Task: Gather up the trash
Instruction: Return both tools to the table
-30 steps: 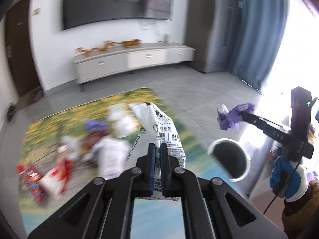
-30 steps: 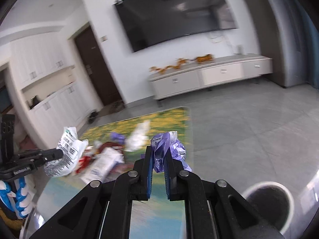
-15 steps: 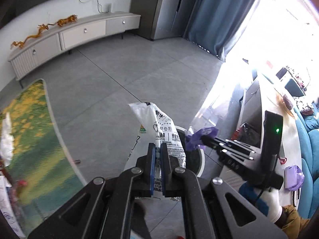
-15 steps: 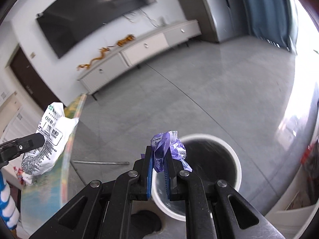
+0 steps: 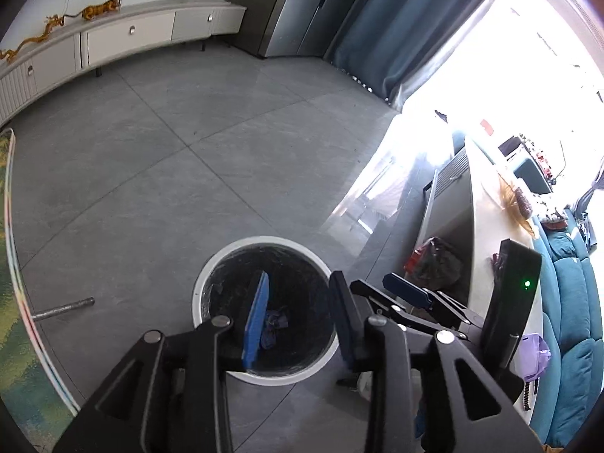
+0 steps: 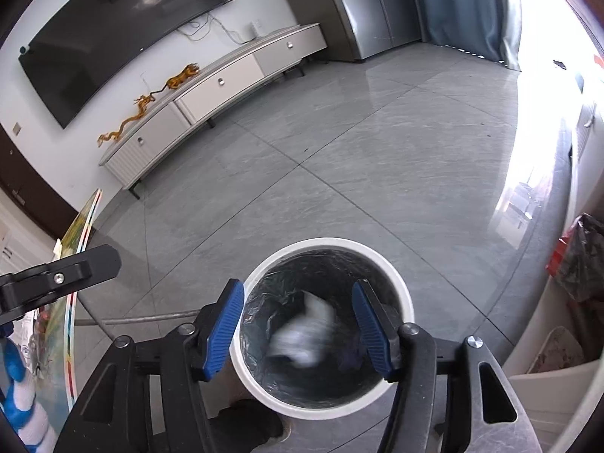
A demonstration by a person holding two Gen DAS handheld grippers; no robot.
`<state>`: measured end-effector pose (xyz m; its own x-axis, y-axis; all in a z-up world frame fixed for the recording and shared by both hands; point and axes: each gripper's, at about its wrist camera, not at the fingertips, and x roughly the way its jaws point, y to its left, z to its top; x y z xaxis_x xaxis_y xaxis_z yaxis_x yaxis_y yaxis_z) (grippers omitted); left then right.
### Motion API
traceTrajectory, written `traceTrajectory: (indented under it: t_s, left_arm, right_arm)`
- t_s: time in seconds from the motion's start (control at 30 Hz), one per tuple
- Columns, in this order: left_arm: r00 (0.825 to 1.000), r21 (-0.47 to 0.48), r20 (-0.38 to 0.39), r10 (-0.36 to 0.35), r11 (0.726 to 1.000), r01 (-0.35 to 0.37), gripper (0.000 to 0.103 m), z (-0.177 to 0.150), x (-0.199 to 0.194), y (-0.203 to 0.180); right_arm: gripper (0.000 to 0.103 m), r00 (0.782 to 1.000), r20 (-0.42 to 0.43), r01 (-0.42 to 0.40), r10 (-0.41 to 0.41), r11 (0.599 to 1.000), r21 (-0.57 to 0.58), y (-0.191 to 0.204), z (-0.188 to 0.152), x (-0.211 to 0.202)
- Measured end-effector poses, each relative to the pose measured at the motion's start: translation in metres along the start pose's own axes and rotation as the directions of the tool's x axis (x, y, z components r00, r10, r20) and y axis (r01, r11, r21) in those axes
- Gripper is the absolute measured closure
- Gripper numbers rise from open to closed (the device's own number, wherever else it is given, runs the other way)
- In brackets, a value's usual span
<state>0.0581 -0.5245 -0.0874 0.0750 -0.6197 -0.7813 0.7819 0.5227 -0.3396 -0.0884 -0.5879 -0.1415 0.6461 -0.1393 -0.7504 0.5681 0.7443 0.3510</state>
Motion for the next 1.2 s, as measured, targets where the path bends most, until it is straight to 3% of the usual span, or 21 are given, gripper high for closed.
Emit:
traceTrajectory:
  t_s: [0.27, 0.5, 0.67, 0.8, 1.07, 1.2]
  left_arm:
    - [0.983, 0.029, 0.166, 0.085, 0.995, -0.091, 0.071, -0.008, -0.078, -0.007]
    - [0.955, -0.001, 0.254, 0.152, 0.988, -0.157, 0.071, -0.035, -0.157, 0.018]
    - [0.906, -0.089, 0.338, 0.254, 0.967, -0.238, 0.054, -0.069, -0.228, 0.064]
    - [0.875, -0.168, 0.366, 0.316, 0.948, -0.272, 0.053, -0.1, -0.275, 0.109]
    - [0.801, -0.342, 0.386, 0.457, 0.878, -0.336, 0.052, -0.175, -0.363, 0.197]
    - [0.779, -0.386, 0.374, 0.503, 0.848, -0.362, 0.052, -0.202, -0.383, 0.222]
  right_arm:
    - [0.034, 0.995, 0.096, -0.024, 0.027, 0.999, -0.032, 0.024, 0.005, -0.046]
    - [0.034, 0.977, 0.18, -0.086, 0.111, 0.986, -0.14, 0.084, 0.006, -0.095]
    - [0.034, 0.96, 0.204, -0.144, 0.191, 0.964, -0.224, 0.132, 0.002, -0.12]
    - [0.034, 0.946, 0.195, -0.191, 0.258, 0.933, -0.304, 0.178, -0.004, -0.136]
    - [0.034, 0.93, 0.12, -0.265, 0.347, 0.861, -0.434, 0.263, -0.025, -0.142]
    - [0.034, 0.928, 0.07, -0.285, 0.366, 0.818, -0.499, 0.304, -0.04, -0.136]
